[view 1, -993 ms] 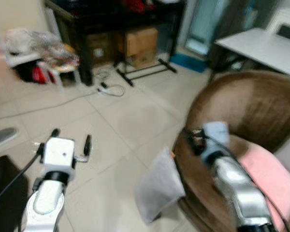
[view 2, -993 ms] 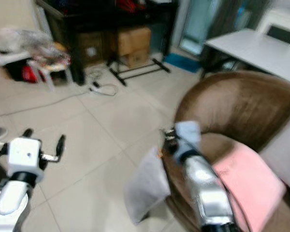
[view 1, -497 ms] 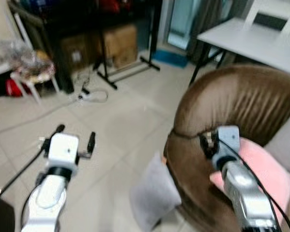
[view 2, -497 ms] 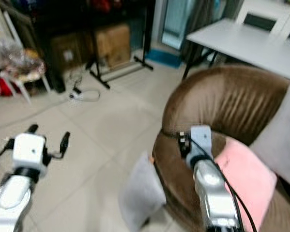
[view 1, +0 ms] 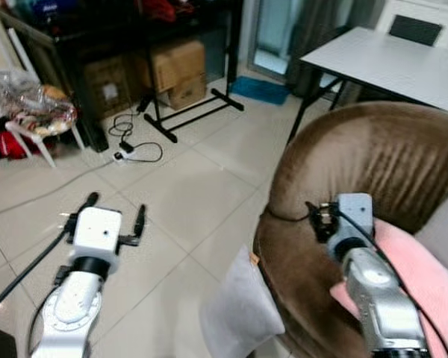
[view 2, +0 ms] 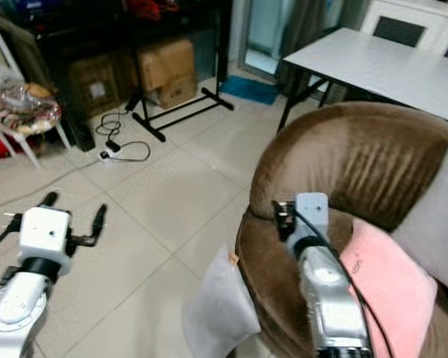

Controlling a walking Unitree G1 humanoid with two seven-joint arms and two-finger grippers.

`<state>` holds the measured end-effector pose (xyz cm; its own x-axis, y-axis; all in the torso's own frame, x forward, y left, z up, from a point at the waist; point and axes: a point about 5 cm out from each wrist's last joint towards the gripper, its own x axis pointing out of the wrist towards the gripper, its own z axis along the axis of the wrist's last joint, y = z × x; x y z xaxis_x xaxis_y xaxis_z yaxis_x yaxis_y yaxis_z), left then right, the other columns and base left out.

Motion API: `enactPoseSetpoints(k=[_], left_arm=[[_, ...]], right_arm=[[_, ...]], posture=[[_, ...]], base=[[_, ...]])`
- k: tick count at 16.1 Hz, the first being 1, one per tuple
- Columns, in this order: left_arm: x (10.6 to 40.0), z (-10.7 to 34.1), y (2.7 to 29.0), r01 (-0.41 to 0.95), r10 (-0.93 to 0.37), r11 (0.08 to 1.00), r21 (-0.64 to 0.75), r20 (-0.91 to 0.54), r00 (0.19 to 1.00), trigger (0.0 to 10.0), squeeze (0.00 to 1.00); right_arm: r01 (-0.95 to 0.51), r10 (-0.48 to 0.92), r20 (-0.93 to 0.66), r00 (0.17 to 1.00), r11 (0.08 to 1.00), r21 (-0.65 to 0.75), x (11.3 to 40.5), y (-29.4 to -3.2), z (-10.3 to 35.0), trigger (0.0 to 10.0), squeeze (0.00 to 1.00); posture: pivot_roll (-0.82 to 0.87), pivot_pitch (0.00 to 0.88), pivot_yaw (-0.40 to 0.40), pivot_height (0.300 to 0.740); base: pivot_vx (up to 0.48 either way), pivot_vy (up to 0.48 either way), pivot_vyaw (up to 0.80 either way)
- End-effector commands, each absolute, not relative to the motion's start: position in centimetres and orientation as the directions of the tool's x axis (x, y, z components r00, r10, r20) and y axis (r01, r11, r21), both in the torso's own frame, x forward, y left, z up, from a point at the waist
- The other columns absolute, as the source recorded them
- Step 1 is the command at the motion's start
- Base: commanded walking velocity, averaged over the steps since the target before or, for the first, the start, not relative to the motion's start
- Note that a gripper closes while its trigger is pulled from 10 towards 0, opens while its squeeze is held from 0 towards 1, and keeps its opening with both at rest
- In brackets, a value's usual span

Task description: Move the pillow to the sofa from floor

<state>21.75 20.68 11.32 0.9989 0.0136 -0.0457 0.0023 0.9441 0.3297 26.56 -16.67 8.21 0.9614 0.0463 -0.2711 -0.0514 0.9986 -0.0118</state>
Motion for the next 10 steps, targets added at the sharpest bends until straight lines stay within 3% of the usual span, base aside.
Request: enactPoseSetpoints(k=[1, 10], left_arm=[[21.63, 11.17, 20.67, -0.003, 0.020, 0.942, 0.336, -0.048, 0.999, 10.0, 0.00], [21.55, 11.13, 20.55, -0.028, 0.041, 0.943, 0.331, -0.033, 0.999, 10.0, 0.00]], right_arm=[[-0.070, 0.068, -0.258, 0.964, 0.998, 0.002, 26.65, -16.36, 8.42, 10.0, 0.00], [-0.112, 0.120, -0.269, 0.956, 0.993, 0.045, 26.69, -15.79, 8.26, 10.0, 0.00]], posture=[[0.05, 0.000, -0.033, 0.700], [0.05, 0.000, -0.046, 0.625]], base=[[0.000, 0.000, 0.00], [0.000, 0.000, 0.00]])
